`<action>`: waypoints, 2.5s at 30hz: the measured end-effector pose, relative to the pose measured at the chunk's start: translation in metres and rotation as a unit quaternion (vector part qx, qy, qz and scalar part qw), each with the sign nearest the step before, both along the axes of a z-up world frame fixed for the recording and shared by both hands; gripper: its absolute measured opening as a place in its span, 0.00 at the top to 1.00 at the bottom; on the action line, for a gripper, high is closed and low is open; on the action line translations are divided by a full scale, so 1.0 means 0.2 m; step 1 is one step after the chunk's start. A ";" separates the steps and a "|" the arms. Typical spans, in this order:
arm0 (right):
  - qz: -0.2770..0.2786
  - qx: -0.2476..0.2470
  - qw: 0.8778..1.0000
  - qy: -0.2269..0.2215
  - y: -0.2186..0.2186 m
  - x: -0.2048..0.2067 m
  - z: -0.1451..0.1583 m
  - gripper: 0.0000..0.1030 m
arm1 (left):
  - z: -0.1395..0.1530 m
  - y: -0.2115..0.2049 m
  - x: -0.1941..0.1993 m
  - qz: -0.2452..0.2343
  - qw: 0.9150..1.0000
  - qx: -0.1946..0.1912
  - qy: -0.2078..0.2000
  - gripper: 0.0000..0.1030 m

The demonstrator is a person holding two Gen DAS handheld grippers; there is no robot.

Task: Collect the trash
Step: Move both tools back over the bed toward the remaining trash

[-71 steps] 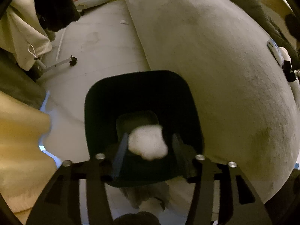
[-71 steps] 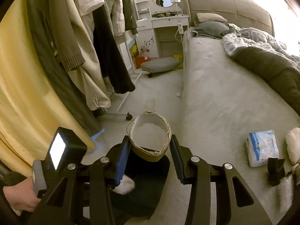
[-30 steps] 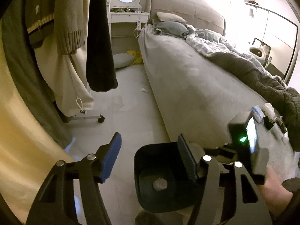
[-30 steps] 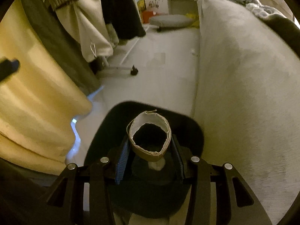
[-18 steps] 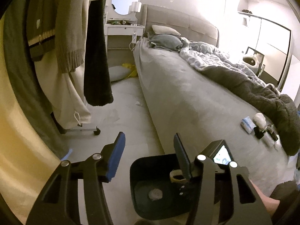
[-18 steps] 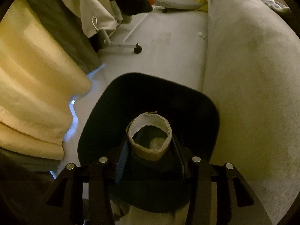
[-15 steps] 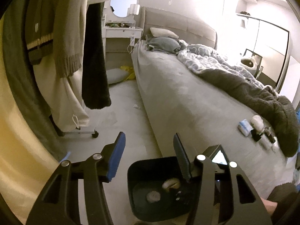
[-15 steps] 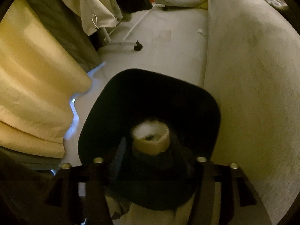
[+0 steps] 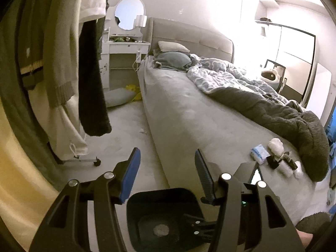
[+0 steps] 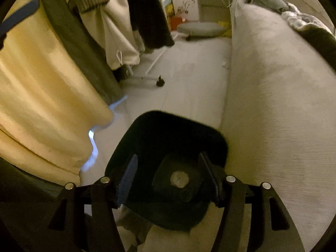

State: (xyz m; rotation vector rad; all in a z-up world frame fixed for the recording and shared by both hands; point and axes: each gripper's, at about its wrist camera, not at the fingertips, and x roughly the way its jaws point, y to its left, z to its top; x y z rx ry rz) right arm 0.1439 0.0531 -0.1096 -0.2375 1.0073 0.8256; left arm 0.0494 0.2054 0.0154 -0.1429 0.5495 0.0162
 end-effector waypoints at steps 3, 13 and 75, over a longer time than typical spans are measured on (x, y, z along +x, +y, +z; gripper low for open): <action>-0.012 0.011 1.000 -0.016 -0.09 0.01 0.06 0.40 | 0.02 -0.06 0.02 -0.006 1.000 -0.003 -0.002 0.42; -0.046 0.032 0.997 -0.051 -0.38 -0.01 0.21 0.39 | 0.05 -0.28 0.09 -0.034 0.999 -0.004 -0.006 0.36; -0.159 0.023 0.973 -0.164 -1.47 -0.07 0.43 0.16 | -0.24 -1.03 0.43 -0.211 0.973 0.078 0.046 0.08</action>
